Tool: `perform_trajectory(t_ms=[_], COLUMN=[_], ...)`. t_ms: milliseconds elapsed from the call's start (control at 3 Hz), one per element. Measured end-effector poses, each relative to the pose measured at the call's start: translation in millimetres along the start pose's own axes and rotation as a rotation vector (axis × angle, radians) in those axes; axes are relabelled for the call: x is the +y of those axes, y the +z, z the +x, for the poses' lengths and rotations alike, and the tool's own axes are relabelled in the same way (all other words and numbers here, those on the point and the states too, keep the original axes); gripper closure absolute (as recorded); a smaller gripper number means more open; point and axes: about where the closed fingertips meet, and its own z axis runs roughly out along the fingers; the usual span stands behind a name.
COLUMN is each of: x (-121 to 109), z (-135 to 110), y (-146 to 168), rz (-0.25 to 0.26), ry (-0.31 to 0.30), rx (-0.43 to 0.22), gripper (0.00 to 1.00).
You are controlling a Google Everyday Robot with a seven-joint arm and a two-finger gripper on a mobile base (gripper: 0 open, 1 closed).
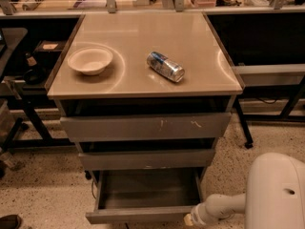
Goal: Close bottom drawer
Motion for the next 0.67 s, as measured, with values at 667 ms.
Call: perform_trajectory(t_ms=[667], x=[-8.2], z=[-62.4], y=[-0.1], rz=[0.01], ry=[-0.061], rx=[-0.058], gripper=[1.0])
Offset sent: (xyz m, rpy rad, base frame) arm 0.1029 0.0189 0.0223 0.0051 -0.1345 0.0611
